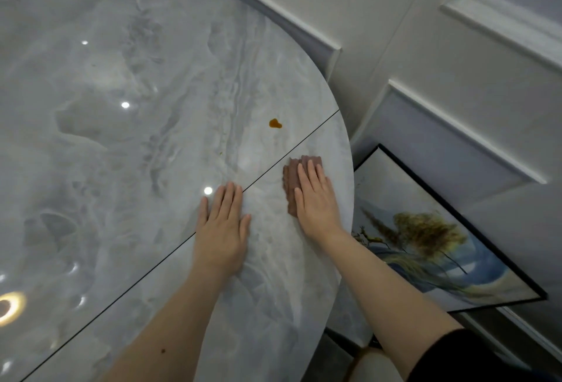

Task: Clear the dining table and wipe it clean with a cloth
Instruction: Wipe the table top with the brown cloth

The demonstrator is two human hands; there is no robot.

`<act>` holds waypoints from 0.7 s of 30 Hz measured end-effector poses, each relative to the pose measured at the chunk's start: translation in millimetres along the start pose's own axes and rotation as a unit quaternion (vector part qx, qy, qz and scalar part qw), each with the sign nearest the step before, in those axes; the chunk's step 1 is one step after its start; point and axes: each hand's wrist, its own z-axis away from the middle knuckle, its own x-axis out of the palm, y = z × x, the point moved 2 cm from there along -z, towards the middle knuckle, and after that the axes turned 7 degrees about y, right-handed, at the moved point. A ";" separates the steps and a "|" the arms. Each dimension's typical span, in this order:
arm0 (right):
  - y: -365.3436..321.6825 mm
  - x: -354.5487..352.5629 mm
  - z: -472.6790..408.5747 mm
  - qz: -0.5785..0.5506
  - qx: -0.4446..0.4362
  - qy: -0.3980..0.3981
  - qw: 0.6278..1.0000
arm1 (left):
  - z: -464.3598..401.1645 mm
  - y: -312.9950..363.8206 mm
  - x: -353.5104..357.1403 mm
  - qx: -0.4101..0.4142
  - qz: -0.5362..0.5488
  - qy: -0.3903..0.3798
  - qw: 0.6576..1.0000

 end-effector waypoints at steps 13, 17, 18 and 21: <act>-36.8 3.9 80.8 0.039 -0.121 -0.053 0.990 | -0.2 -1.0 2.2 0.020 -0.013 0.005 1.000; -14.6 -5.3 85.9 0.037 -0.146 -0.062 0.987 | 0.0 -1.4 3.2 0.021 -0.007 0.009 1.000; -10.2 -6.5 78.2 0.037 -0.129 -0.055 0.989 | 0.3 -1.6 3.6 0.021 -0.007 0.013 1.000; -0.4 -7.0 44.0 0.039 -0.044 -0.028 0.998 | 0.7 -2.0 4.6 0.020 -0.010 0.017 1.000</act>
